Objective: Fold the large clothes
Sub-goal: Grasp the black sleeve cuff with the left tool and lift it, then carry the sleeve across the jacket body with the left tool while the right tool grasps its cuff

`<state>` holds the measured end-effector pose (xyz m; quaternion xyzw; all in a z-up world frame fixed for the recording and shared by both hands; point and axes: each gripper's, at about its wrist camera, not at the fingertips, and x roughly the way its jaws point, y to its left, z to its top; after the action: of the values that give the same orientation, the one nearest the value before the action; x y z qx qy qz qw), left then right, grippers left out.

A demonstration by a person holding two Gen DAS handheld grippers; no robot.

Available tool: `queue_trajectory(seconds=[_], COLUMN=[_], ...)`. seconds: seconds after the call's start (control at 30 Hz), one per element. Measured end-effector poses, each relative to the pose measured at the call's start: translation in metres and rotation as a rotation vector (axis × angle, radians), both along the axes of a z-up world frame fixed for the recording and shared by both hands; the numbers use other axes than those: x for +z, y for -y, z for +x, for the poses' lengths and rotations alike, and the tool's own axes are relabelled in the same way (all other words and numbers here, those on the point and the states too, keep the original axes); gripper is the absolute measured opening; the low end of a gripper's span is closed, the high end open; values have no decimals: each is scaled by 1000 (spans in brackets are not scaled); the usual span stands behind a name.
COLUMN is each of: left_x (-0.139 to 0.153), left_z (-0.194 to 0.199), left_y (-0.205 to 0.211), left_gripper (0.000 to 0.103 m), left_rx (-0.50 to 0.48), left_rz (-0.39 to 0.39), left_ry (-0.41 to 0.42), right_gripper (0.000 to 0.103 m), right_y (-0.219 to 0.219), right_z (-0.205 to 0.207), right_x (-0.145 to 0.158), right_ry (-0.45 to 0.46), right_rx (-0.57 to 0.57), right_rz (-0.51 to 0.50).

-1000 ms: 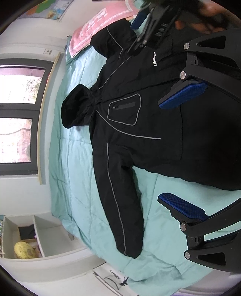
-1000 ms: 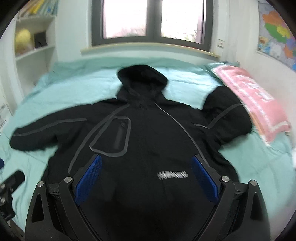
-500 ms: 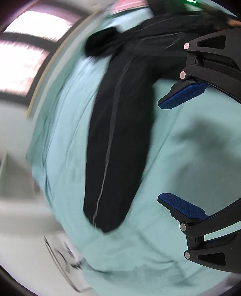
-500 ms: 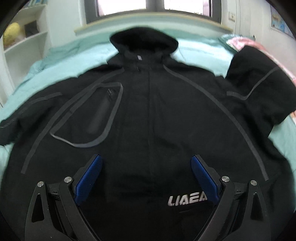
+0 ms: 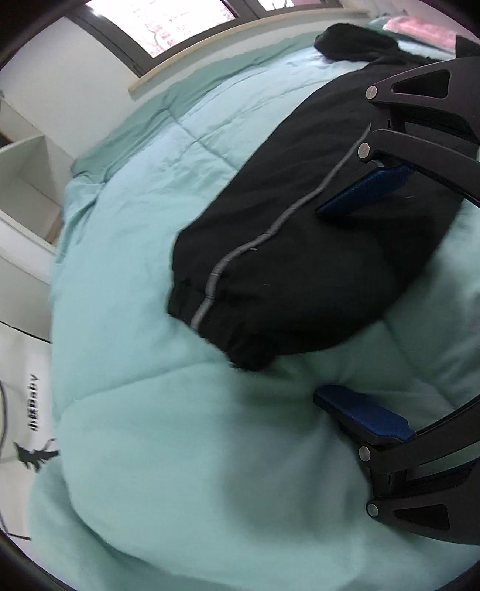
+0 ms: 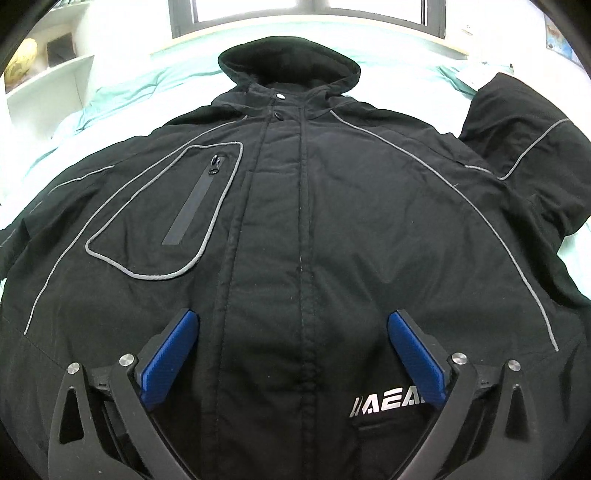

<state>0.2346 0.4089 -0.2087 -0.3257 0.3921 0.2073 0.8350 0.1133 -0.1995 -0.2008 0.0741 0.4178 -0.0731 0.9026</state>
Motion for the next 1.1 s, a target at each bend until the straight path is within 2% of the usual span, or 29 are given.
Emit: queue_trajectory(seconds=[0.03, 0.07, 0.17, 0.23, 0.33, 0.4, 0.47, 0.5, 0.57, 0.67, 0.8, 0.9, 1.0, 1.1], left_x=[1, 3, 16, 26, 37, 29, 9, 6, 16, 44, 109, 151, 174, 172], left_z=[2, 5, 13, 9, 2, 7, 18, 13, 11, -2, -19, -20, -15, -1], left_y=[1, 3, 12, 14, 14, 10, 0, 0, 8, 28, 81, 141, 209, 281], left_gripper=[90, 72, 30, 24, 22, 22, 22, 22, 20, 19, 19, 18, 17, 17], left_rx=[-2, -7, -36, -56, -60, -40, -9, -6, -27, -96, -236, -370, -522, -679], left_rz=[21, 46, 120, 147, 171, 201, 145, 135, 175, 219, 302, 362, 381, 373], left_ry=[7, 20, 61, 117, 169, 93, 16, 10, 31, 115, 272, 373, 438, 436], right_gripper=[103, 103, 103, 103, 103, 103, 103, 103, 103, 103, 103, 103, 103, 103], right_y=[1, 1, 0, -1, 0, 0, 0, 0, 0, 0, 0, 1, 1, 3], right_z=[2, 2, 4, 6, 7, 7, 6, 6, 6, 6, 6, 6, 6, 4], right_x=[-1, -1, -2, -2, -2, -2, -2, -3, -3, -3, -3, -3, -3, -4], right_ry=[-3, -5, -13, -16, -17, -17, -18, -18, -17, -17, -14, -12, -6, 11], right_rx=[1, 1, 1, 2, 2, 2, 2, 3, 3, 2, 2, 2, 4, 7], right_rz=[5, 7, -1, -8, -7, -7, -8, -9, -9, -10, -10, -8, -3, 12])
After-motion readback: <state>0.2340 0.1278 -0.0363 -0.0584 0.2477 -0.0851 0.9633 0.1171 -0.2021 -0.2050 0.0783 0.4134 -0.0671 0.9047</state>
